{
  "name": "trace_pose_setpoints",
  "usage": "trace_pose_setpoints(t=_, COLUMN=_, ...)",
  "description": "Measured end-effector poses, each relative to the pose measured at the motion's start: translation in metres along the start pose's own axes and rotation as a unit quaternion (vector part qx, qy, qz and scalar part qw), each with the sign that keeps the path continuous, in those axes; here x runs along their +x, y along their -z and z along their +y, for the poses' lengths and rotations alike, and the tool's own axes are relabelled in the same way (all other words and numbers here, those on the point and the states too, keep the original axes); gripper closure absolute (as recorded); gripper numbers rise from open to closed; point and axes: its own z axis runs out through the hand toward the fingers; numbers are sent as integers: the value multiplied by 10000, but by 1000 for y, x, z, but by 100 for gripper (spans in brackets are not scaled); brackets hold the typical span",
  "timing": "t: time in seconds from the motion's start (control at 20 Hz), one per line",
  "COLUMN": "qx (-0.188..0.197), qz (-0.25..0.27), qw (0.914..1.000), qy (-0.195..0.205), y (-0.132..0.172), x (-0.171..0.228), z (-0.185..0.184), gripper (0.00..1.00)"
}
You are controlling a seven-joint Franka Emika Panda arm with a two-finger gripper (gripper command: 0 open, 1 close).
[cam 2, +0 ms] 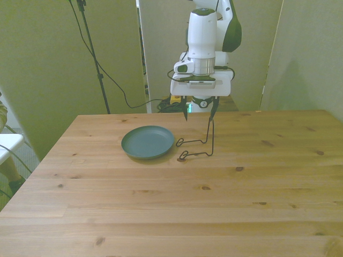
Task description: Load the plate
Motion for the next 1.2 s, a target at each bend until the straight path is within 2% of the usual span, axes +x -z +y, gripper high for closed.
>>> trace_pose_setpoints(t=0.5, qx=-188, qz=177, qw=9992, qy=-307, y=2, x=34, z=39, gripper=0)
trace_pose_setpoints(t=0.9, qx=-227, qz=187, qw=9983, qy=-512, y=-1, x=75, z=47, gripper=0)
trace_pose_setpoints(t=1.2, qx=-294, qz=116, qw=9979, qy=-559, y=-11, x=89, z=52, gripper=0)
